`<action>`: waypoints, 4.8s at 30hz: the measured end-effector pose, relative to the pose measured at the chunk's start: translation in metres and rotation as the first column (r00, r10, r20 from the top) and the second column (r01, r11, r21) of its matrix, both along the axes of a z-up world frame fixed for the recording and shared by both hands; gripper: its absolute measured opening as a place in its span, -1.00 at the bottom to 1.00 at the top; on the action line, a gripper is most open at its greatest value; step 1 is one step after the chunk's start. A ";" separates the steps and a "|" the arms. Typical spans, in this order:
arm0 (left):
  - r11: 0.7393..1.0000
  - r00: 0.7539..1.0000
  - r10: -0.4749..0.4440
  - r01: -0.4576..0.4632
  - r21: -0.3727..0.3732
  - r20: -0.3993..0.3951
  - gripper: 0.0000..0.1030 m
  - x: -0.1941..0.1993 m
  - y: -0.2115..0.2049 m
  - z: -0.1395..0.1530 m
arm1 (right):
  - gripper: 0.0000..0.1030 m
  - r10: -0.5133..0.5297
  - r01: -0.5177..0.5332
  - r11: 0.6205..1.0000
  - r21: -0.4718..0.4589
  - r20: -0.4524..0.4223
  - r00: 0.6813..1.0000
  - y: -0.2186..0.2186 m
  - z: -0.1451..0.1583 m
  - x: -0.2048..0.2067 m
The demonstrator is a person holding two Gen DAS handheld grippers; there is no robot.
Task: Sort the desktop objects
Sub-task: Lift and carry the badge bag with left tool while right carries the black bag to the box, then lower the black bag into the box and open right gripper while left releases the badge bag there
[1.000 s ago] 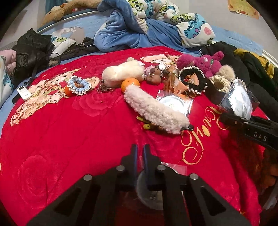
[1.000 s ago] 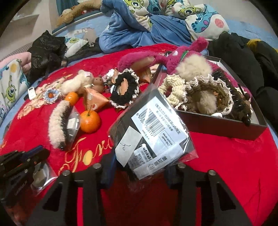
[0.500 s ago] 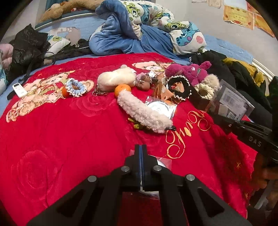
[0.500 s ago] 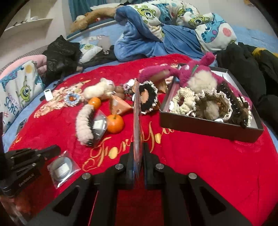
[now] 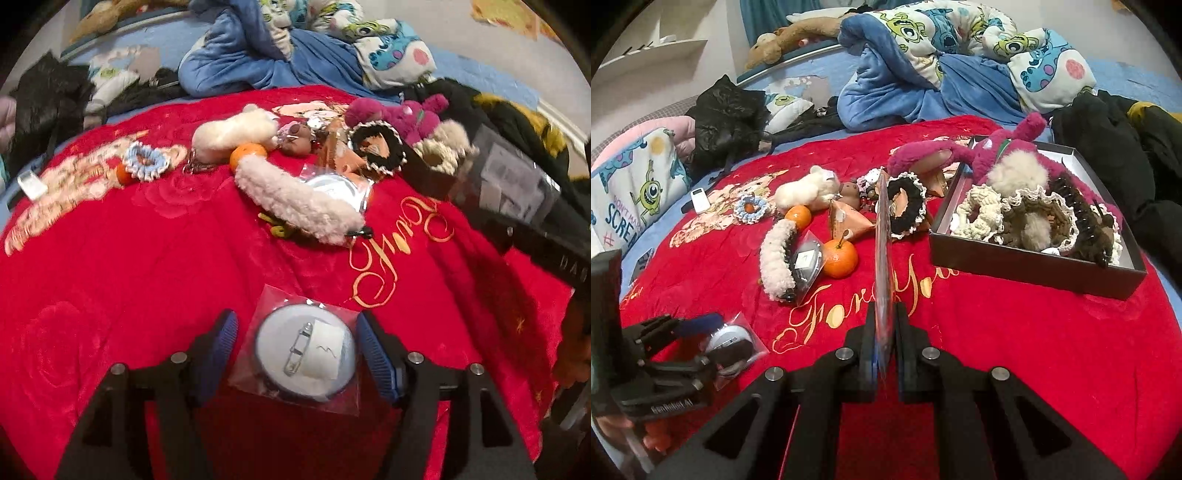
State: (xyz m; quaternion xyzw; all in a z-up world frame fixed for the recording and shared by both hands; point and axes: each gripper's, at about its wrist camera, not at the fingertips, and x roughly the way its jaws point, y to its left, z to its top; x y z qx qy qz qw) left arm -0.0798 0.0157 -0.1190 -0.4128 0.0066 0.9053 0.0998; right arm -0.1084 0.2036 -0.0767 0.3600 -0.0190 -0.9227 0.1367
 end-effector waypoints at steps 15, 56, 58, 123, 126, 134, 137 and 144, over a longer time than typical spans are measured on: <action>0.998 0.999 -0.018 0.020 -0.057 0.036 0.25 0.005 0.006 -0.004 | -0.84 -0.003 0.003 1.000 -0.011 0.007 1.000 0.001 0.000 0.001; 0.954 0.953 -0.264 0.280 0.103 -0.148 0.16 0.033 0.158 0.054 | -0.83 -0.193 0.188 0.974 -0.129 -0.024 0.981 0.151 0.006 0.046; 0.948 0.954 -0.263 0.284 0.146 -0.145 0.16 0.030 0.163 0.056 | -0.83 -0.190 0.183 0.973 -0.137 -0.034 0.981 0.155 0.006 0.048; 0.948 0.957 -0.234 0.263 0.179 -0.171 0.16 -0.211 0.204 0.028 | -0.84 -0.225 0.223 0.973 -0.052 -0.033 0.974 0.168 -0.014 -0.148; 0.952 0.956 -0.233 0.262 0.159 -0.180 0.16 -0.205 0.205 0.028 | -0.85 -0.224 0.221 0.974 -0.059 -0.048 0.973 0.164 -0.017 -0.136; 0.938 0.952 -0.242 0.279 0.205 -0.188 0.16 -0.182 0.195 0.028 | -0.85 -0.205 0.205 0.979 -0.011 -0.067 0.976 0.144 -0.019 -0.114; 0.943 0.951 -0.241 0.277 0.187 -0.193 0.16 -0.178 0.197 0.027 | -0.79 -0.241 0.242 0.970 -0.006 -0.127 0.962 0.145 -0.015 -0.103; 0.950 0.949 -0.244 0.275 0.146 -0.198 0.26 -0.172 0.203 0.027 | -0.22 -0.358 0.349 0.933 -0.085 -0.175 0.917 0.166 -0.011 -0.090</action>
